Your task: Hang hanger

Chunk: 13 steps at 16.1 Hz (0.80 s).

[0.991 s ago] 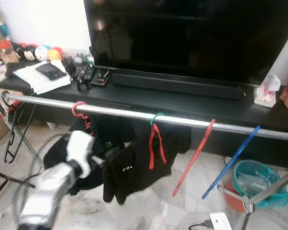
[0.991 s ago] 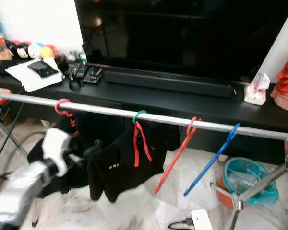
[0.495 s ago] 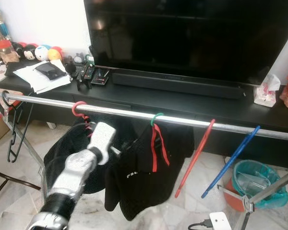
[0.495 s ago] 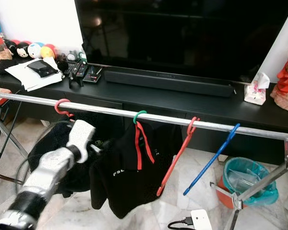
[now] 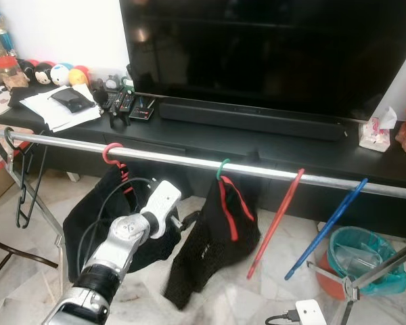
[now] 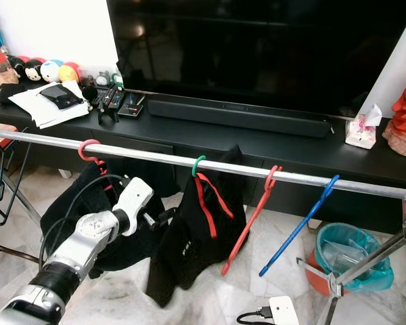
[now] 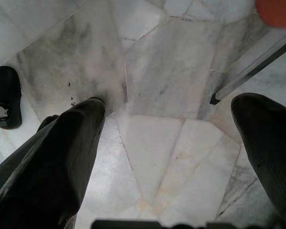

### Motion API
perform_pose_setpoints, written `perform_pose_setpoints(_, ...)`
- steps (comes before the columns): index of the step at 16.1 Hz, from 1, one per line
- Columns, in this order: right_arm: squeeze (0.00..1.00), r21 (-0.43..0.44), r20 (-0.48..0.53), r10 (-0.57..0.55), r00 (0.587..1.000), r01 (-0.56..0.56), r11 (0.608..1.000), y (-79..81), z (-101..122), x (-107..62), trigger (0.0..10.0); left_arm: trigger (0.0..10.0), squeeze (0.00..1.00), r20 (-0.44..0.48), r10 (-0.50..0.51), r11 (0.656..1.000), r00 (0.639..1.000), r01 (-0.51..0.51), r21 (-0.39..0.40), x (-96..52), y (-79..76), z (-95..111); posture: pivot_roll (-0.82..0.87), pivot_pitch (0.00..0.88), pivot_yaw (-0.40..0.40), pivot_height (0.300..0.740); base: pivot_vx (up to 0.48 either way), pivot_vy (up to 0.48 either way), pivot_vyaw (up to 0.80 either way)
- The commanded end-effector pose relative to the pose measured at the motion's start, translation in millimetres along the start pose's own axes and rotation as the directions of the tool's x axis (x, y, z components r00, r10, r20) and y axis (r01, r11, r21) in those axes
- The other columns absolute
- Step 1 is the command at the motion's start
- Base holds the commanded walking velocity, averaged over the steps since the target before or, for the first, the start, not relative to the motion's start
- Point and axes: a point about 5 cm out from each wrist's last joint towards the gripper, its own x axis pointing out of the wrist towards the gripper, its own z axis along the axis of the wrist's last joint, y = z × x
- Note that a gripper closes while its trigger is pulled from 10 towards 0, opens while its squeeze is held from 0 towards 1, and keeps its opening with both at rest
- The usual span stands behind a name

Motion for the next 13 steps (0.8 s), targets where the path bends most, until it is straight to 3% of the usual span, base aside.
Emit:
perform_pose_setpoints(1,0.00,0.007,0.001,-0.003,1.000,0.003,1.000,-2.4,0,-0.2,10.0,10.0,0.00,-0.006,0.075,0.997,0.997,-0.075,0.018,-0.3,9.1,2,0.09,0.000,-0.068,0.732,0.000,0.000,0.00)
perform_pose_setpoints(3,0.00,0.006,-0.001,-0.003,1.000,0.003,1.000,-2.8,0,-0.3,10.0,10.0,0.00,-0.013,0.214,0.976,0.977,-0.214,0.039,-6.5,24.0,6,0.09,0.000,-0.068,0.732,0.000,0.000,0.00)
perform_pose_setpoints(5,0.00,0.005,-0.002,-0.003,1.000,0.003,1.000,-3.1,0,-0.4,10.0,10.0,0.00,-0.019,0.269,0.962,0.963,-0.268,0.061,-15.4,28.2,7,0.09,0.000,-0.074,0.732,0.000,0.000,0.00)
perform_pose_setpoints(7,0.00,0.001,-0.003,-0.002,1.000,0.002,1.000,-3.4,0,-0.4,10.0,10.0,0.00,0.016,0.221,0.973,0.975,-0.222,0.058,-20.8,20.6,11,0.10,0.000,-0.076,0.732,0.000,0.000,0.00)
perform_pose_setpoints(8,0.00,-0.001,-0.003,-0.001,1.000,0.001,1.000,-3.4,0,-0.4,10.0,10.0,0.00,0.088,0.162,0.987,0.983,-0.162,-0.008,-27.4,14.9,20,0.10,0.000,-0.078,0.732,0.000,0.000,0.00)
perform_pose_setpoints(9,0.00,-0.002,-0.002,-0.001,1.000,0.001,1.000,-3.4,0,-0.4,10.0,10.0,0.00,0.109,0.148,0.989,0.983,-0.146,-0.027,-29.9,14.6,22,0.10,0.000,-0.079,0.732,0.000,0.000,0.00)
perform_pose_setpoints(10,0.00,-0.003,-0.002,0.000,1.000,0.000,1.000,-3.5,1,-0.4,10.0,10.0,0.00,0.141,0.037,0.999,0.989,-0.032,-0.036,-38.9,11.7,26,0.10,0.000,-0.079,0.732,0.000,0.000,0.00)
perform_pose_setpoints(13,0.00,-0.005,-0.002,0.001,1.000,-0.001,1.000,-3.6,1,-0.3,10.0,10.0,0.00,0.145,-0.062,0.997,0.987,0.069,-0.041,-49.1,8.7,31,0.10,0.000,-0.078,0.732,0.000,0.000,0.00)
